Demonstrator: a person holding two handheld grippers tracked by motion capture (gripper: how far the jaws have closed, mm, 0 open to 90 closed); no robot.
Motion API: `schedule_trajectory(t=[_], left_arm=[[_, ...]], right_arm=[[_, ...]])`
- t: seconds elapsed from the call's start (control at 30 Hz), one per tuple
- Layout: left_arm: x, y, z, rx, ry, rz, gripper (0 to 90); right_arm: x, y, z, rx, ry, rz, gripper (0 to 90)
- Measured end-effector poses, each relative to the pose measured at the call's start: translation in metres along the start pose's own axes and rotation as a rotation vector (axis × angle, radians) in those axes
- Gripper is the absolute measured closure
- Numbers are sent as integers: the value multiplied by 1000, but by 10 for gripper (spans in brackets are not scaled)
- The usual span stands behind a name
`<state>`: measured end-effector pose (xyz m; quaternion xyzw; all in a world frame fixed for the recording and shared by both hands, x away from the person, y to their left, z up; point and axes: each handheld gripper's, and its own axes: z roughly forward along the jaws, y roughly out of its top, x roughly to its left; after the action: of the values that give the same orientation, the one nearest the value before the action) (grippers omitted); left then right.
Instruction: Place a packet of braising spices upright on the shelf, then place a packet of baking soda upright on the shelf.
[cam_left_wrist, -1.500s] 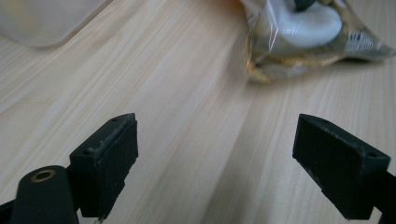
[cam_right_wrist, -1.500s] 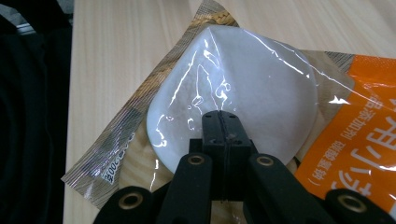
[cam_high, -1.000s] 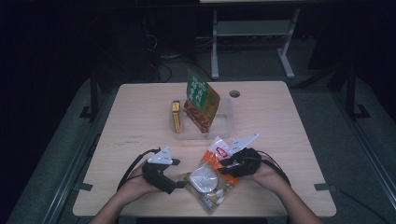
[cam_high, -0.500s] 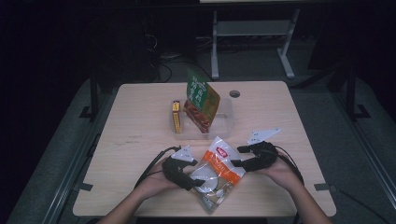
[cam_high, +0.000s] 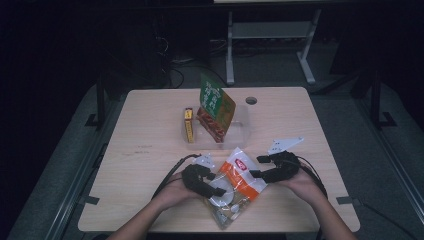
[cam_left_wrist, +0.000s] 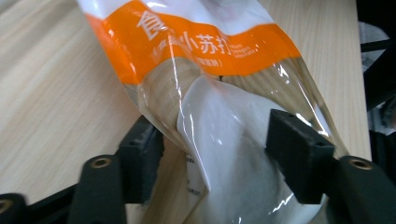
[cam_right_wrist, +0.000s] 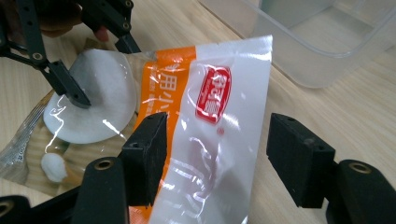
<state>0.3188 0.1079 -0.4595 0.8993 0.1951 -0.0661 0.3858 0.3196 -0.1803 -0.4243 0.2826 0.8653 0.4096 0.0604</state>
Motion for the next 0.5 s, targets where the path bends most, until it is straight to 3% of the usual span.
schedule_trajectory(t=[0.13,0.17,0.2,0.3,0.5], left_arm=[[0,2,1,13,1,17,485],[0,3,1,14,-16,31,535],[-3,3,1,11,-5,49,612],[-8,5,-1,35,24,114,698],[-10,6,-4,16,20,150,854]], right_arm=[[0,0,-1,-3,-6,-4,380],[-1,0,-2,-4,-8,-5,380],[-1,-1,-3,-3,-10,-3,378],[-4,-2,-5,-4,-7,15,366],[-10,-5,-7,-4,2,30,352]])
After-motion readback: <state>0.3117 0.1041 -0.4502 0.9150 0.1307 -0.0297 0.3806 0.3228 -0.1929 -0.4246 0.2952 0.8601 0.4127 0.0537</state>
